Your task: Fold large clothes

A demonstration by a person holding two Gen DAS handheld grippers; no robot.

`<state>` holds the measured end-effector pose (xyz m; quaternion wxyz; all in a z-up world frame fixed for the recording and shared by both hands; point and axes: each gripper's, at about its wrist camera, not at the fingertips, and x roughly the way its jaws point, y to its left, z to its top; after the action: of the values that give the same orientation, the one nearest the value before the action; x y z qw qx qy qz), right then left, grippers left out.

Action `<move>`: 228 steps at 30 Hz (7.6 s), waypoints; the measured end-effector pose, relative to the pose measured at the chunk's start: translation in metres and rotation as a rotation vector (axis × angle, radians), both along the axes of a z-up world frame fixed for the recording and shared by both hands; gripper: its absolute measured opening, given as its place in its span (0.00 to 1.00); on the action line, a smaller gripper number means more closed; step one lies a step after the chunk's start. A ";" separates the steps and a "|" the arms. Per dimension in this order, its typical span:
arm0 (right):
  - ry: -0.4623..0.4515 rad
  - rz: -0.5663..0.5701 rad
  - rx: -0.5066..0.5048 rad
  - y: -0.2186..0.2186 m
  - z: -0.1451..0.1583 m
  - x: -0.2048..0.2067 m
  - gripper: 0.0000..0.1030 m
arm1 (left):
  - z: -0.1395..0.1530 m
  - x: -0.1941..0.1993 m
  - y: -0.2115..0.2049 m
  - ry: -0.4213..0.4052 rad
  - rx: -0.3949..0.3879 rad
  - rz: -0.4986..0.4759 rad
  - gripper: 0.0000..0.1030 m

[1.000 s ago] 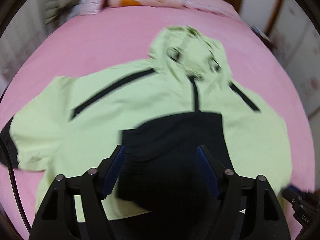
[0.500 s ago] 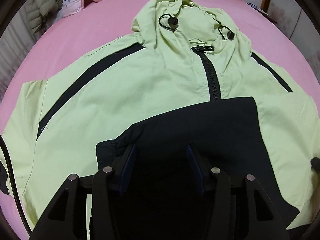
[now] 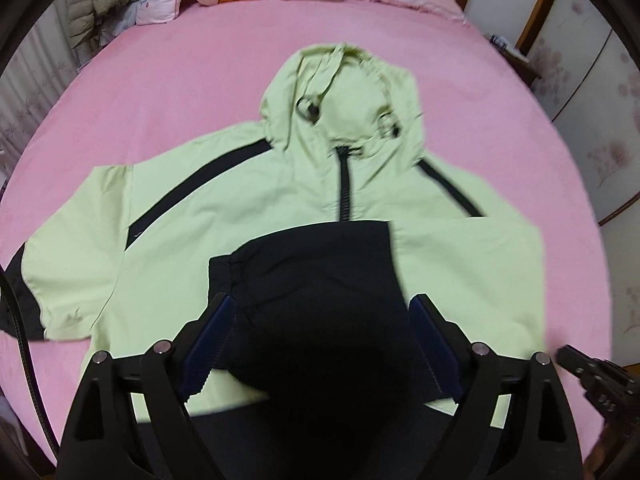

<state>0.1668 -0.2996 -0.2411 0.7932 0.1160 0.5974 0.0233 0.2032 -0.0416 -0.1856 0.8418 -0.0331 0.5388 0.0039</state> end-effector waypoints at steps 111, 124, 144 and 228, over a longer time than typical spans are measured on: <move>-0.029 -0.118 0.022 0.261 0.082 -0.018 0.29 | 0.073 -0.001 0.184 -0.269 -0.444 -0.192 0.33; -0.009 -0.168 0.083 0.179 0.038 -0.022 0.31 | -0.031 -0.022 0.193 -0.044 -0.270 0.001 0.50; 0.049 0.189 0.179 0.279 -0.088 0.108 0.40 | -0.149 -0.046 0.284 0.069 -0.369 0.383 0.51; -0.184 0.045 -0.108 0.205 -0.042 0.092 0.28 | -0.144 0.118 0.133 -0.078 0.069 0.119 0.71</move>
<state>0.2586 -0.0945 -0.2836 0.8492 0.0571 0.5246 0.0195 0.3208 0.0919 -0.3293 0.8610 -0.0361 0.5024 0.0713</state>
